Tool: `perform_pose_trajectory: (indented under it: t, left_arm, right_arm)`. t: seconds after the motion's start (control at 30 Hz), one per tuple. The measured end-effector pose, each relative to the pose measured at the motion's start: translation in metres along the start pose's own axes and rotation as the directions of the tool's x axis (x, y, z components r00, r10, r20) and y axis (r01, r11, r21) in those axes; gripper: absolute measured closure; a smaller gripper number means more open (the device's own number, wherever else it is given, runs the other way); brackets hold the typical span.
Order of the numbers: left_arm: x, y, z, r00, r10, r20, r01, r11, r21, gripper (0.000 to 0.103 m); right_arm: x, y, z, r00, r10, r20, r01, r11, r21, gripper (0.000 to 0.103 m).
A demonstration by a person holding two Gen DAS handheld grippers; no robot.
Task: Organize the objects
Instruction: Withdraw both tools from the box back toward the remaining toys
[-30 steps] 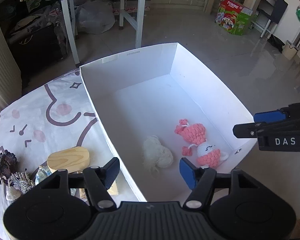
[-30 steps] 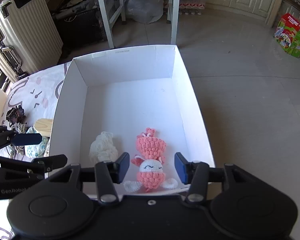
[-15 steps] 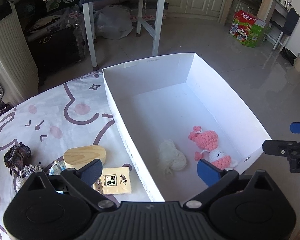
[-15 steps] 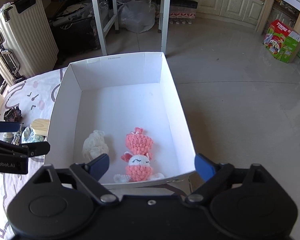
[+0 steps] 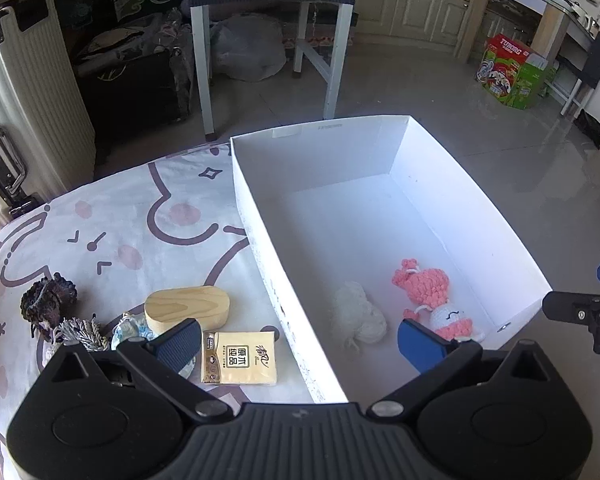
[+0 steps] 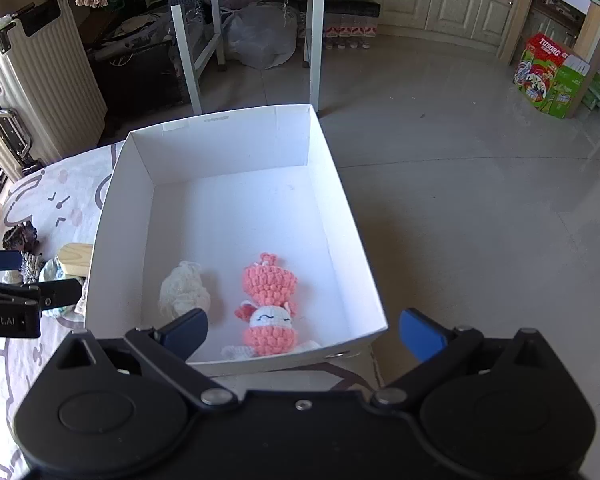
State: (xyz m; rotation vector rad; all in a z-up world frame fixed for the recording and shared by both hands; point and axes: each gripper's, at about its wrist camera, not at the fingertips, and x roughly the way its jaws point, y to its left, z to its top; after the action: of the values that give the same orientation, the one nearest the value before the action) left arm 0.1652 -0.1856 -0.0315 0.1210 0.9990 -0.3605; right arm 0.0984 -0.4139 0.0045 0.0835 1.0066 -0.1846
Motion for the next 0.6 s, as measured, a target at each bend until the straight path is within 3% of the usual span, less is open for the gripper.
perform_pose_trajectory:
  t: [0.6]
  left_arm:
    - [-0.031, 0.086, -0.009, 0.995, 0.095, 0.022, -0.092, 0.987, -0.132, 0.000]
  right_arm:
    - [0.001, 0.084, 0.025, 0.995, 0.091, 0.031, -0.088, 0.993, -0.078, 0.000]
